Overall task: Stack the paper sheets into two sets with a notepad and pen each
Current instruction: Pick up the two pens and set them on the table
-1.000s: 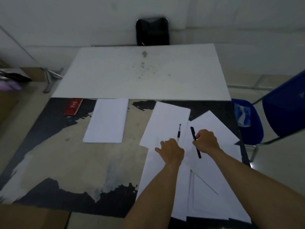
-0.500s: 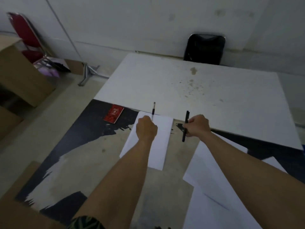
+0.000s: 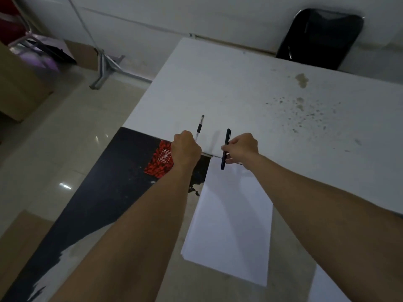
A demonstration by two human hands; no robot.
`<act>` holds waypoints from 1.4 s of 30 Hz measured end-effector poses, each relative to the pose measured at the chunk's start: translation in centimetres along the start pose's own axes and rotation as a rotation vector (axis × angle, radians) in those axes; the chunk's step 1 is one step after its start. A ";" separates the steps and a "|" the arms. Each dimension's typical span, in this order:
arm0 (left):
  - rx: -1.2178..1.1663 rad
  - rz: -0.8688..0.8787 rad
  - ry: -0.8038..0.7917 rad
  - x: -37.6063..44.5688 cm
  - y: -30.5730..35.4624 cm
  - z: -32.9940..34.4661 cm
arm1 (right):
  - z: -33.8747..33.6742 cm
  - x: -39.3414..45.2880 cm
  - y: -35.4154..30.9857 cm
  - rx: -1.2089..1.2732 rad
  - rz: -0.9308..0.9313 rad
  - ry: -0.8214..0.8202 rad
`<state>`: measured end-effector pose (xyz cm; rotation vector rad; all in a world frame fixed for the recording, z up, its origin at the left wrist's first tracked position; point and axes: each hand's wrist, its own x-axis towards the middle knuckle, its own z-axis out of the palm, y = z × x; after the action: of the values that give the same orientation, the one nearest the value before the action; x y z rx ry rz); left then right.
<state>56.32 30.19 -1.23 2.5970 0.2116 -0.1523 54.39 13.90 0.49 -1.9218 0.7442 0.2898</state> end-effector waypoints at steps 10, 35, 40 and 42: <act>0.050 0.091 0.011 5.6 0.0 3.6 | 5.7 7.1 -0.7 -0.085 -0.017 0.091; 0.291 0.203 -0.222 -9.9 5.0 1.0 | -11.2 -4.9 8.6 -0.809 -0.211 0.098; 0.223 0.263 -0.205 -21.6 9.4 2.8 | -20.0 -12.9 15.9 -0.827 -0.189 0.140; 0.245 0.263 -0.216 -27.3 11.3 4.2 | -23.4 -16.7 19.9 -0.837 -0.177 0.156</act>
<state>31.30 15.16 4.82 2.7922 -0.2394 -0.3813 26.33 -6.45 5.12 -2.8100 0.5865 0.3816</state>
